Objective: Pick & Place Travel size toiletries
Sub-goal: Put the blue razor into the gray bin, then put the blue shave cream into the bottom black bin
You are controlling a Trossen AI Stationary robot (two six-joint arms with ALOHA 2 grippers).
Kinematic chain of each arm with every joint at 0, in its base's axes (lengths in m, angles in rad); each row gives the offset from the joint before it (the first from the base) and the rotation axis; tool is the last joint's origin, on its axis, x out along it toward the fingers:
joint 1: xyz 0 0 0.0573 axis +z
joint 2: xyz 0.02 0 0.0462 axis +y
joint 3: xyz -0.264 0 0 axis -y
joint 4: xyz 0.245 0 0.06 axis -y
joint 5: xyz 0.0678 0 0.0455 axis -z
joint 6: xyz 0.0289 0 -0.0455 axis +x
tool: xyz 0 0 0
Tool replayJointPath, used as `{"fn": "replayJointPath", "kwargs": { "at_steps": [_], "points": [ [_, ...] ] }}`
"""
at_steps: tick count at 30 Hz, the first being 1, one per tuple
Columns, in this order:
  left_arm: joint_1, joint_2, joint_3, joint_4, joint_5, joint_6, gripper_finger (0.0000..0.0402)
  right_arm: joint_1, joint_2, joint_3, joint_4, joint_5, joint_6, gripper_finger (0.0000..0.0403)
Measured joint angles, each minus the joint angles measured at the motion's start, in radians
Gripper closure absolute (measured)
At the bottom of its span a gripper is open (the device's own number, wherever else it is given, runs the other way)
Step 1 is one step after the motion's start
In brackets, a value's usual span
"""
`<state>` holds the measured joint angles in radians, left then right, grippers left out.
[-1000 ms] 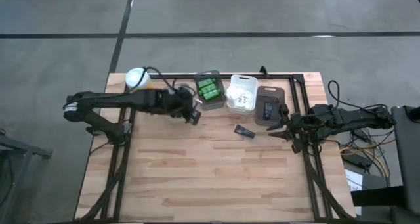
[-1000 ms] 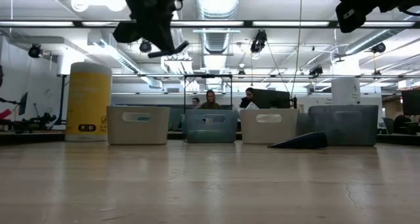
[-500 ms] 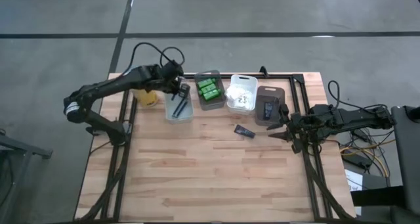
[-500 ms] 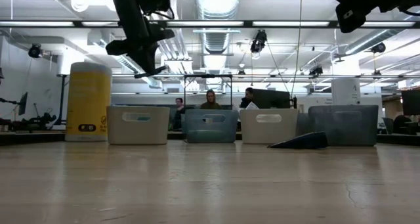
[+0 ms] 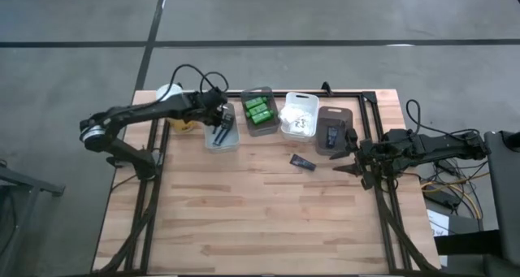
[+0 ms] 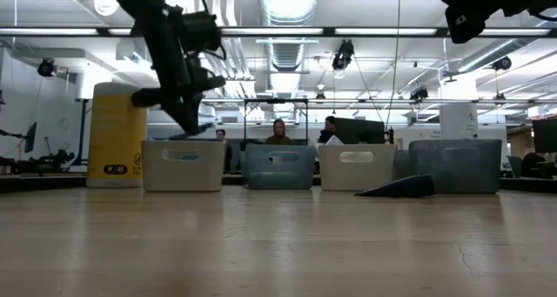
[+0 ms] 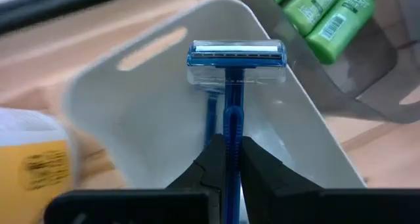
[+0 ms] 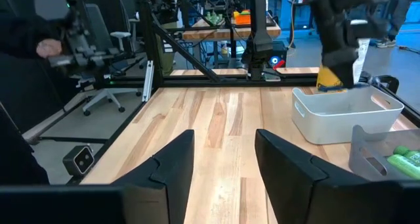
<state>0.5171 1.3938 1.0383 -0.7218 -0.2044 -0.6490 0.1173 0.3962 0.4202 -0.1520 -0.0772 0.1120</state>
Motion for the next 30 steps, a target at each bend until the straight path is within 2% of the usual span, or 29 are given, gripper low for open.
{"fn": "replayJointPath", "kwargs": {
  "at_steps": [5,13,23,30],
  "points": [
    [0.002,0.007,-0.116,0.127,0.012,-0.025,0.0374,0.000,0.000,0.000,0.000,0.000,0.000,0.0232],
    [0.002,0.017,-0.204,0.215,0.070,-0.048,0.0368,0.000,0.000,0.000,0.000,0.000,0.000,0.0215],
    [0.002,0.016,-0.187,0.237,0.066,-0.043,0.0316,0.000,0.000,0.000,0.000,0.000,0.000,0.0204],
    [0.002,0.016,-0.154,0.236,0.053,-0.029,0.0275,0.000,0.000,0.000,0.000,0.000,0.000,0.0220]
  ]
}}
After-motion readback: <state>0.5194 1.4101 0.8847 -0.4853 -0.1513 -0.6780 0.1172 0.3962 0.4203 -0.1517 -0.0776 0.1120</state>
